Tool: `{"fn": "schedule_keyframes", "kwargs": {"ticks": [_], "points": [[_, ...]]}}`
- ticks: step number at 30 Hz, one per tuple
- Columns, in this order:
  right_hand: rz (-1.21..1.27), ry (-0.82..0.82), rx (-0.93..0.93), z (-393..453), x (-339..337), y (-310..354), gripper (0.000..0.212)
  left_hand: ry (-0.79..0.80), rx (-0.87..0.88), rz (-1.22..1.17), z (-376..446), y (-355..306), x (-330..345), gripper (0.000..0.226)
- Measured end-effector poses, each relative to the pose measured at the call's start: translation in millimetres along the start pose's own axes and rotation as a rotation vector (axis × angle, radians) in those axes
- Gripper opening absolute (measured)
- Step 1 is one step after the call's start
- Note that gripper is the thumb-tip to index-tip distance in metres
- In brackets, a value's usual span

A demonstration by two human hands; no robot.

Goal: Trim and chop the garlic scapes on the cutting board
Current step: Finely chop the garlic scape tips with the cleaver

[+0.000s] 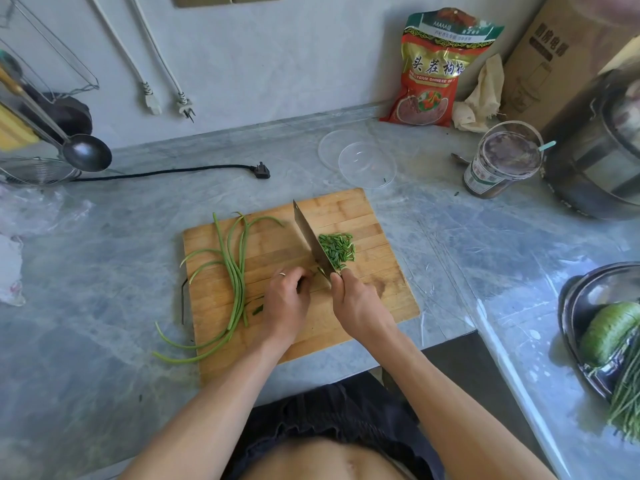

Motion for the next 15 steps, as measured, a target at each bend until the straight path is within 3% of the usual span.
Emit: {"fn": "schedule_keyframes", "kwargs": {"ticks": [15], "points": [[0.006, -0.041, -0.076, -8, 4, -6, 0.037, 0.052, 0.026, 0.018, 1, -1, 0, 0.014]]}}
Point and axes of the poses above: each hand's wrist, its own z-axis towards the middle knuckle, its own x-axis out of the palm, y = z × x, the point moved 7 cm from there along z, towards the middle knuckle, and after that the axes turned 13 degrees about -z, right-handed, at the moved point
